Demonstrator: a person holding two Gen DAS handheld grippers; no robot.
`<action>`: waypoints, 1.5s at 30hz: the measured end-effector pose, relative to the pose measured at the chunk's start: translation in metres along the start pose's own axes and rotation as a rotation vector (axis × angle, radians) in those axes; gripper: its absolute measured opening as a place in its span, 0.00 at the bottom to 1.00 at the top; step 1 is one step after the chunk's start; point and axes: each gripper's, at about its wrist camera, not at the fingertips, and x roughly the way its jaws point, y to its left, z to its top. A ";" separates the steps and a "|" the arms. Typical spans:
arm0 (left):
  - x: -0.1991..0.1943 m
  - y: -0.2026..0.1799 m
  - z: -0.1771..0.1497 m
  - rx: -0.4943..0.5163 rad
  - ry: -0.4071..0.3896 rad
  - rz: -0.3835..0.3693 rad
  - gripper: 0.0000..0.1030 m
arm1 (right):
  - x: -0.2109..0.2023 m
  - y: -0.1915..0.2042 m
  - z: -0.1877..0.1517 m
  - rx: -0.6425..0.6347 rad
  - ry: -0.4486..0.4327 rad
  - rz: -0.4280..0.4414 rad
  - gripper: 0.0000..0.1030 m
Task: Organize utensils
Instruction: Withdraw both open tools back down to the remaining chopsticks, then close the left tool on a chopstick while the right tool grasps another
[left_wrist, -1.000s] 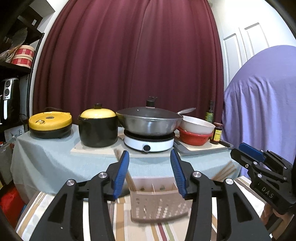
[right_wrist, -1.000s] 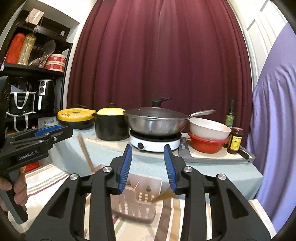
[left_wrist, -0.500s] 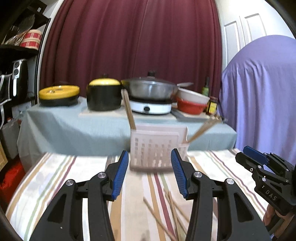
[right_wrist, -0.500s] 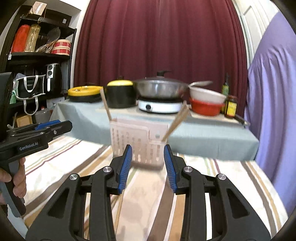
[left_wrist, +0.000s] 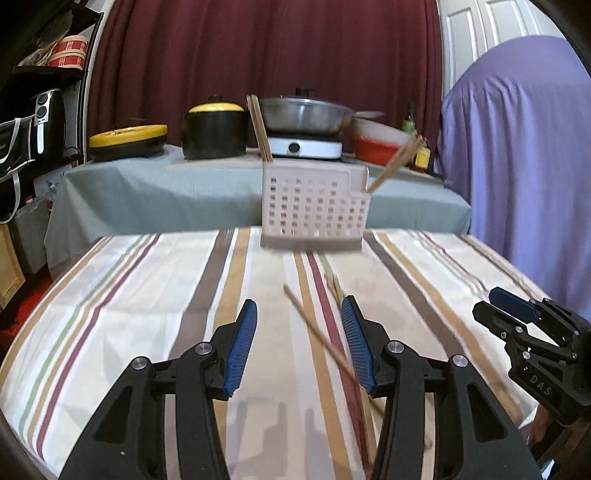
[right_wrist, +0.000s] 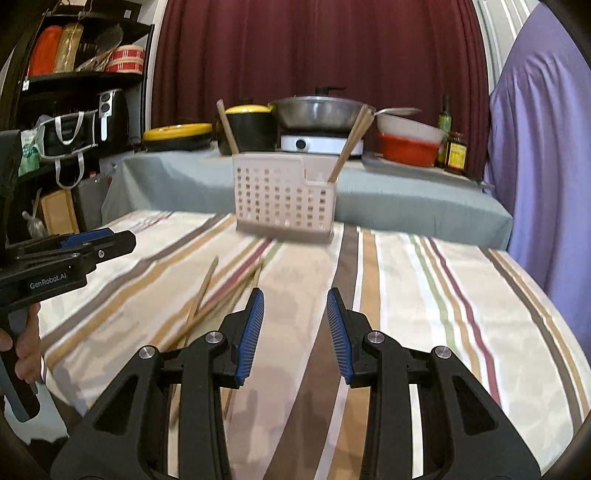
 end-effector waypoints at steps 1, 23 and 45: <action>-0.001 -0.001 -0.005 0.004 0.008 -0.001 0.46 | -0.001 0.001 -0.005 -0.001 0.007 0.002 0.34; -0.010 -0.045 -0.076 0.097 0.118 -0.094 0.34 | -0.023 0.006 -0.029 -0.004 0.006 -0.006 0.34; -0.009 -0.033 -0.074 0.052 0.131 -0.064 0.06 | -0.012 0.019 -0.035 -0.027 0.048 0.036 0.34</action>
